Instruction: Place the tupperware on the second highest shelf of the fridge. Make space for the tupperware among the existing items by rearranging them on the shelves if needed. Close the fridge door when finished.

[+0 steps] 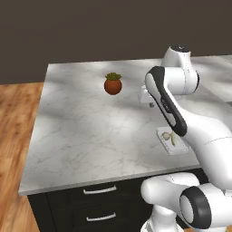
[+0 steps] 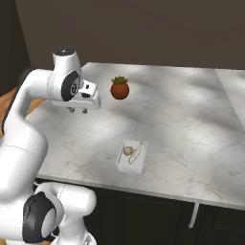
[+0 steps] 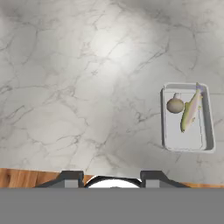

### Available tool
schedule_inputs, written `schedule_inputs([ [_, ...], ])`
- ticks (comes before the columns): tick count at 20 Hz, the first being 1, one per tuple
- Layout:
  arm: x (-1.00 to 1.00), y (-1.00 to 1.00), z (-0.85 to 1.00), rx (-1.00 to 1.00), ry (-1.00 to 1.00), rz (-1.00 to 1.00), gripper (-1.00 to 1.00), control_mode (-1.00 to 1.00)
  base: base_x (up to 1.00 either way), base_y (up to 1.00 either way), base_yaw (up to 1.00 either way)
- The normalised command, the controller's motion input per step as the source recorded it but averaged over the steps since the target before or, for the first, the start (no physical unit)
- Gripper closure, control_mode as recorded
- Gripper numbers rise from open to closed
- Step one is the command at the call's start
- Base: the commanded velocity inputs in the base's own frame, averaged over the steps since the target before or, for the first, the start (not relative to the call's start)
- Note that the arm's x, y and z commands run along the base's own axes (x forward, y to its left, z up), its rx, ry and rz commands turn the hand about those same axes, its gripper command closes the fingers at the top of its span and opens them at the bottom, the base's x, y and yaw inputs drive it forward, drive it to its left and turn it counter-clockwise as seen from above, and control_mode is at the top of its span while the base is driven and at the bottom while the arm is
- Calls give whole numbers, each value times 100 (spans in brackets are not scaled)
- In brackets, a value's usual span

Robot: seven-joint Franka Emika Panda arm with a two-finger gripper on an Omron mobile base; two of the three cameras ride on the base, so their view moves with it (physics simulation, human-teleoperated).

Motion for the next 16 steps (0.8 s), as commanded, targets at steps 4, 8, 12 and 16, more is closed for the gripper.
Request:
schedule_inputs([
  [4, -48, -49, -1, 3, -1, -14, -100, -100, 0, 0, 0],
  [8, -91, -100, -8, 4, 0, -41, -100, -100, 0, 0, 0],
  [12, -63, -86, -19, 7, -2, -39, -100, -100, 0, 0, 0],
  [16, 0, 0, 0, 0, 1, 0, -100, -100, 0, 0, 0],
])
